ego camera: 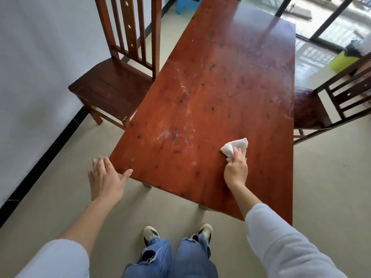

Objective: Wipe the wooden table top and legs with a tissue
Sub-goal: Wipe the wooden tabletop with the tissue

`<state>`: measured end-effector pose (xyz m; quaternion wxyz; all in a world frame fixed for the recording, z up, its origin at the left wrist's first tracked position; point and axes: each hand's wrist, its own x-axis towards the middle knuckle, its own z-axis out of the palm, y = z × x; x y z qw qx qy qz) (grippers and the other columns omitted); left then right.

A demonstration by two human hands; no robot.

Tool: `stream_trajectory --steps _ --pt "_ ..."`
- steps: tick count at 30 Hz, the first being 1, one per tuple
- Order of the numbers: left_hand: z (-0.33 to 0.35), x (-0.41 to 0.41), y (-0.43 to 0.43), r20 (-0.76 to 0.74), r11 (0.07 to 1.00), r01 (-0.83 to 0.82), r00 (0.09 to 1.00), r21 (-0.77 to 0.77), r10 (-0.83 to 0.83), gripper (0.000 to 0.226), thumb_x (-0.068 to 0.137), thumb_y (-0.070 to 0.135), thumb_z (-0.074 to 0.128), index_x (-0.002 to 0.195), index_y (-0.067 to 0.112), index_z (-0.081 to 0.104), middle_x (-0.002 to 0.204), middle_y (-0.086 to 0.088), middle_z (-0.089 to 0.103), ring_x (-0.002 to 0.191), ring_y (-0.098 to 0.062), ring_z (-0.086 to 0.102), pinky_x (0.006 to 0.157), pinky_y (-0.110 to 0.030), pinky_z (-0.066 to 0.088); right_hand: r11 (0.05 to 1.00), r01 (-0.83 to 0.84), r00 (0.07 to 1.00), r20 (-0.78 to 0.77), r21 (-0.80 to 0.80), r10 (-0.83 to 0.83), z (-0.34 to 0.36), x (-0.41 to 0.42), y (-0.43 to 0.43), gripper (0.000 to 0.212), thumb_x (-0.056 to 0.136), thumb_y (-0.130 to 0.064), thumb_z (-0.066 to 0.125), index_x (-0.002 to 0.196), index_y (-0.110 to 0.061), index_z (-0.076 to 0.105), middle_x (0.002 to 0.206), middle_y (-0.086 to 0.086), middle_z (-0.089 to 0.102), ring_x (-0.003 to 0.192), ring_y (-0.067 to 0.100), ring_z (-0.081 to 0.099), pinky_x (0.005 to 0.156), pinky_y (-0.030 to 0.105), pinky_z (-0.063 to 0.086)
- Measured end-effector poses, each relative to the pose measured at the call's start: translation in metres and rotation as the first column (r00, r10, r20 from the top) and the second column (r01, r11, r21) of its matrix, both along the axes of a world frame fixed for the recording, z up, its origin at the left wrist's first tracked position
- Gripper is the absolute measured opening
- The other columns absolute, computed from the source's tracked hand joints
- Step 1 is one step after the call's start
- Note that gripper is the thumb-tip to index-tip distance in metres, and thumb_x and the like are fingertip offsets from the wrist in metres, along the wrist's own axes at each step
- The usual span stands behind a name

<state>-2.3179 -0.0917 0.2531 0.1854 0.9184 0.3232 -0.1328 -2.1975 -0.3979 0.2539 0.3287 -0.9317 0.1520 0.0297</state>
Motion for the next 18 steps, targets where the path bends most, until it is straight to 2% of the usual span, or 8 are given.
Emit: stream_trajectory --steps 3,7,9,11,13,15,17,18 --pt "-0.002 0.004 0.000 -0.008 1.000 -0.016 1.000 -0.011 0.016 0.088 0.090 0.054 0.040 0.146 -0.003 0.003 0.156 -0.020 0.008 0.145 -0.030 -0.001 0.117 -0.042 0.005 0.957 -0.287 0.953 0.085 -0.037 0.290 -0.023 -0.036 0.057 0.056 0.090 0.011 0.032 0.142 -0.009 0.039 0.152 0.009 0.032 0.145 0.018 0.020 0.118 0.024 0.004" --pt "0.000 0.005 0.004 -0.052 1.000 -0.009 0.999 -0.027 0.008 0.090 0.090 0.055 0.040 0.146 -0.004 0.003 0.155 -0.020 0.010 0.145 -0.030 0.001 0.116 -0.041 0.009 0.777 -0.629 0.772 0.129 0.017 0.622 -0.021 -0.089 0.119 0.062 0.078 0.008 0.025 0.132 -0.004 0.052 0.145 0.011 0.042 0.140 0.017 0.023 0.118 0.033 0.012" --pt "0.002 0.004 0.005 -0.051 1.000 0.000 0.999 -0.030 -0.001 0.087 0.091 0.052 0.041 0.146 -0.004 0.004 0.155 -0.020 0.011 0.145 -0.029 0.002 0.116 -0.041 0.011 0.626 -0.766 0.639 0.075 0.147 0.765 -0.009 -0.108 0.135 0.057 0.084 0.002 0.023 0.131 -0.005 0.054 0.143 0.010 0.045 0.140 0.017 0.027 0.116 0.027 0.013" --pt "0.005 0.005 0.008 -0.061 0.999 0.033 0.998 -0.031 -0.035 0.081 0.093 0.048 0.039 0.147 -0.002 0.006 0.156 -0.017 0.012 0.145 -0.028 0.003 0.116 -0.040 0.014 0.533 -0.798 0.564 0.038 0.283 0.825 0.004 -0.115 0.142 0.049 0.088 0.006 0.032 0.130 -0.006 0.055 0.141 0.012 0.049 0.137 0.018 0.036 0.110 0.013 0.020" --pt "0.010 0.004 0.016 -0.064 0.995 0.052 0.996 -0.087 -0.057 0.074 0.095 0.046 0.034 0.147 0.000 0.009 0.156 -0.015 0.014 0.146 -0.026 0.004 0.115 -0.040 0.017 0.551 -0.735 0.614 0.042 0.395 0.788 0.014 -0.108 0.142 0.051 0.085 0.012 0.037 0.128 -0.006 0.056 0.137 0.012 0.052 0.131 0.017 0.045 0.107 0.011 0.028" --pt "0.014 0.004 0.024 -0.058 0.987 0.055 0.996 -0.152 -0.064 0.067 0.098 0.043 0.031 0.148 0.002 0.013 0.156 -0.013 0.017 0.146 -0.024 0.007 0.113 -0.040 0.020 0.643 -0.546 0.772 0.023 0.537 0.636 0.027 -0.086 0.136 0.052 0.084 0.019 0.042 0.127 -0.006 0.057 0.131 0.015 0.055 0.117 0.013 0.057 0.102 0.023 0.042" --pt "0.017 0.004 0.028 -0.042 0.985 0.050 0.997 -0.167 -0.058 0.060 0.099 0.039 0.029 0.147 0.003 0.019 0.154 -0.012 0.023 0.145 -0.024 0.013 0.111 -0.040 0.023 0.713 -0.318 0.921 0.023 0.625 0.390 0.038 -0.053 0.117 0.049 0.086 0.018 0.047 0.125 -0.012 0.054 0.115 0.016 0.059 0.076 0.006 0.068 0.068 0.022 0.055" --pt "0.018 0.004 0.030 -0.030 0.986 0.045 0.998 -0.161 -0.050 0.057 0.100 0.036 0.029 0.146 0.004 0.022 0.153 -0.013 0.026 0.144 -0.024 0.018 0.110 -0.040 0.025 0.787 -0.240 0.963 0.041 0.568 0.265 0.041 -0.033 0.105 0.046 0.089 0.012 0.047 0.123 -0.018 0.055 0.110 0.013 0.061 0.068 0.001 0.065 0.060 0.019 0.052"
